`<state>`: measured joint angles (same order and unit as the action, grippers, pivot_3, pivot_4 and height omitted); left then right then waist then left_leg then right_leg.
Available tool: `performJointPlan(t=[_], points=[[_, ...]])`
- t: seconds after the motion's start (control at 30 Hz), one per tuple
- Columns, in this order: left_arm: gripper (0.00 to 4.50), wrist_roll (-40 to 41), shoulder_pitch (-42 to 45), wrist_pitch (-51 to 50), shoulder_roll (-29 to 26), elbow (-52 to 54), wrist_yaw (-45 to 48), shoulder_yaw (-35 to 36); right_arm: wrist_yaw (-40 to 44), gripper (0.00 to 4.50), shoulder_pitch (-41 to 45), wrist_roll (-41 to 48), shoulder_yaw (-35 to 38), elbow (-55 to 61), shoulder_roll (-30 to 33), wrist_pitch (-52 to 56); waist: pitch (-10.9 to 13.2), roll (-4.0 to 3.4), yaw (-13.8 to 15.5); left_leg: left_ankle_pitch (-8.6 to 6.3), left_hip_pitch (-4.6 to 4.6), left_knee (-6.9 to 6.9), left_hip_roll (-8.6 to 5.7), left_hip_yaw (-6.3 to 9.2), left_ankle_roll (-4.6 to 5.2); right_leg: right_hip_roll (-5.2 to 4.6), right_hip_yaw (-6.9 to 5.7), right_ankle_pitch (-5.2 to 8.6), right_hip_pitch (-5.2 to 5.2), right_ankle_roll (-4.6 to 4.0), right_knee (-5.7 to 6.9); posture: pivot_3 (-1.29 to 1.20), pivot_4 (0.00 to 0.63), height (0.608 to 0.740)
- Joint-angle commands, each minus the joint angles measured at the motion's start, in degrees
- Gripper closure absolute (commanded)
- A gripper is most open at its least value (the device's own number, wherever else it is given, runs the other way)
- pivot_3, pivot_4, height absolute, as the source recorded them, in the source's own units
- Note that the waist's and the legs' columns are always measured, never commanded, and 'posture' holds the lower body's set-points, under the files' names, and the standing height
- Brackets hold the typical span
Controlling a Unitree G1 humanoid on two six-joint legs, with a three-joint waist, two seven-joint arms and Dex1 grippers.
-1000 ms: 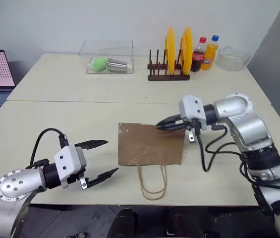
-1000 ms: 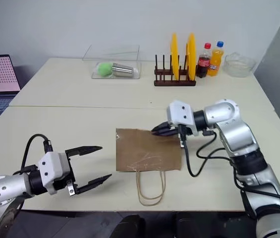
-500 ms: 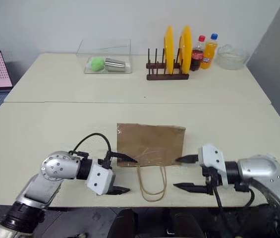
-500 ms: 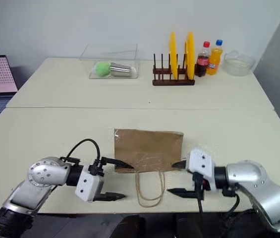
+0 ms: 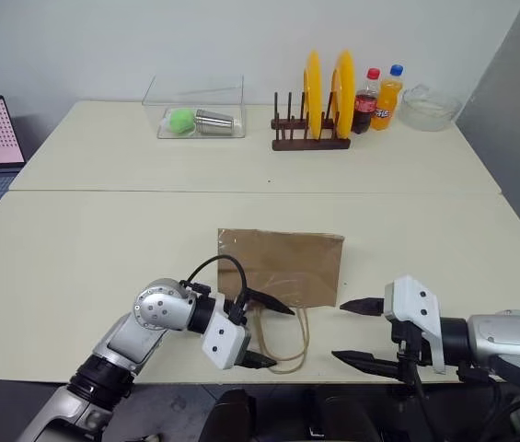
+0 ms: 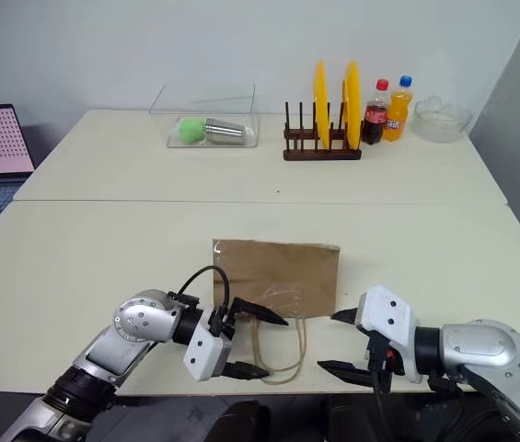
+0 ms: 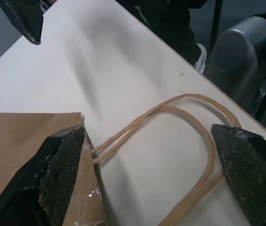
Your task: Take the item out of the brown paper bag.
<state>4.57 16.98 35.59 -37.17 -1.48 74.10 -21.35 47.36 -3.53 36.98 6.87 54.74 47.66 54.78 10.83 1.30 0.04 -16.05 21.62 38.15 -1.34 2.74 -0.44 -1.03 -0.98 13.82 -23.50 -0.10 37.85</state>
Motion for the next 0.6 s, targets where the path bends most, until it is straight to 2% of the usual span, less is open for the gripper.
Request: performJointPlan(t=[0.03, 0.23, 0.4, 0.6], points=[[0.00, 2.77, 1.93, 3.41, -1.38, -1.85, 1.74, 0.33, -1.50, 0.77, -0.72, 2.78, 2.86, 2.98, 1.12, 0.41, 0.00, 0.00, -0.01, 0.00, 0.00, 0.00, 0.00, 0.00, 0.00, 0.00, 0.00, 0.00, 0.00, 0.00, 0.00, 0.00, 0.150, 0.740], [0.00, 5.58, 5.36, 9.02, -4.33, -8.52, 6.07, 0.70, -2.68, 0.77, -2.71, 4.65, 3.54, 2.88, 2.43, -0.51, 0.00, 0.00, -0.03, 0.00, 0.03, -0.01, 0.00, 0.03, 0.00, 0.01, -0.04, 0.00, 0.00, 0.00, -0.02, 0.00, 0.150, 0.740], [0.00, 2.91, 5.63, 12.51, -1.05, -10.87, 4.39, -1.60, -3.45, 0.77, -2.22, 4.75, 2.18, 2.24, 2.80, -1.55, -0.01, 0.01, 0.01, 0.00, 0.03, 0.01, -0.01, 0.01, 0.00, 0.01, -0.01, 0.00, 0.01, 0.01, -0.06, 0.00, 0.150, 0.740], [0.00, 1.56, 5.33, 11.94, 2.34, -10.36, 1.20, -2.45, -4.35, 0.77, -2.26, 5.22, 1.71, 2.13, 3.48, -2.25, -0.01, 0.01, 0.01, 0.00, 0.04, 0.00, -0.01, 0.04, 0.01, 0.01, -0.03, 0.00, 0.01, 0.01, -0.06, 0.00, 0.150, 0.740]])
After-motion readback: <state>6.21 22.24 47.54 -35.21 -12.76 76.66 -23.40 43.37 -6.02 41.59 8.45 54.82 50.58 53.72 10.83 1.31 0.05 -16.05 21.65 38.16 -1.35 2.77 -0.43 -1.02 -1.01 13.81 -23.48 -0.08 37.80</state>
